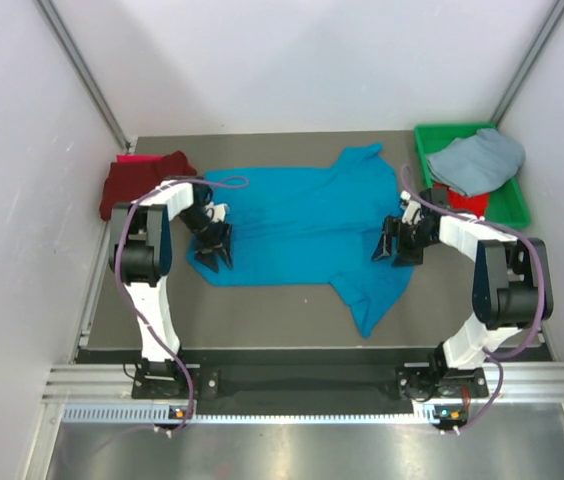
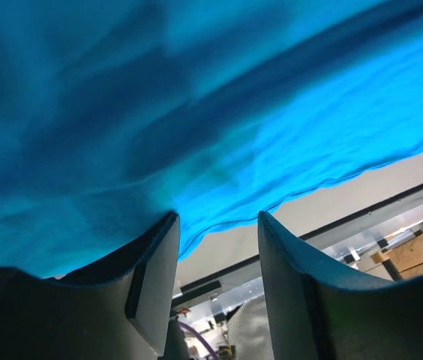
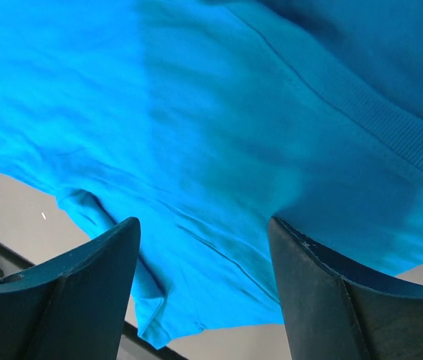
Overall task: Fold and stack the t-shirts
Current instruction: Flatten the tshirt out
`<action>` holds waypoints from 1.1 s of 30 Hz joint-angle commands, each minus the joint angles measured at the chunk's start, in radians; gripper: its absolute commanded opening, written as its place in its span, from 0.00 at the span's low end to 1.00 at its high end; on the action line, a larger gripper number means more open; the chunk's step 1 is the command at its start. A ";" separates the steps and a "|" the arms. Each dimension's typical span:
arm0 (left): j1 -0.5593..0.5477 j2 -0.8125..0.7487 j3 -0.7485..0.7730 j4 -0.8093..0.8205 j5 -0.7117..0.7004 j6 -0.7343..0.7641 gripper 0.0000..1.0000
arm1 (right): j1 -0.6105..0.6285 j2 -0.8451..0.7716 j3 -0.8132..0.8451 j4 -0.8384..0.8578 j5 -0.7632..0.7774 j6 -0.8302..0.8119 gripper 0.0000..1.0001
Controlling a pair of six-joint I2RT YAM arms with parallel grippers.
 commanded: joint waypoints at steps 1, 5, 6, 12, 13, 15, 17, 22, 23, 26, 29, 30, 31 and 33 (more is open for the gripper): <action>0.003 -0.018 -0.049 -0.022 -0.083 -0.035 0.51 | -0.008 0.017 0.006 -0.006 0.014 0.028 0.70; 0.005 -0.060 -0.121 -0.025 -0.118 -0.042 0.51 | -0.010 0.040 -0.025 -0.022 -0.001 0.064 0.70; 0.005 -0.075 -0.148 -0.027 -0.121 -0.042 0.51 | -0.010 0.042 -0.028 -0.025 -0.003 0.071 0.70; 0.005 -0.121 -0.187 -0.016 -0.156 -0.056 0.52 | -0.010 0.031 -0.094 -0.060 -0.009 0.126 0.70; 0.003 -0.127 -0.190 -0.015 -0.156 -0.059 0.53 | -0.011 0.027 -0.106 -0.058 -0.010 0.142 0.70; 0.003 -0.144 -0.207 0.001 -0.166 -0.067 0.53 | -0.010 0.008 -0.143 -0.049 -0.015 0.159 0.70; 0.002 -0.150 -0.210 0.004 -0.184 -0.072 0.53 | -0.010 -0.012 -0.174 -0.063 0.006 0.168 0.70; 0.003 -0.170 -0.208 0.002 -0.218 -0.079 0.54 | -0.010 -0.075 -0.270 -0.115 0.034 0.168 0.70; 0.003 -0.170 -0.208 0.004 -0.218 -0.079 0.54 | -0.011 -0.087 -0.286 -0.127 0.043 0.169 0.70; 0.003 -0.166 -0.208 0.004 -0.222 -0.078 0.54 | -0.013 -0.125 -0.304 -0.141 0.062 0.179 0.70; 0.002 -0.150 -0.193 -0.007 -0.236 -0.070 0.54 | -0.032 -0.151 -0.303 -0.170 0.092 0.191 0.70; 0.002 -0.146 -0.188 -0.013 -0.238 -0.067 0.55 | -0.034 -0.157 -0.306 -0.175 0.097 0.194 0.70; 0.002 -0.144 -0.184 -0.021 -0.245 -0.064 0.54 | -0.036 -0.162 -0.309 -0.177 0.097 0.194 0.70; -0.001 -0.149 -0.178 -0.025 -0.251 -0.062 0.51 | -0.068 -0.162 -0.303 -0.184 0.105 0.197 0.70</action>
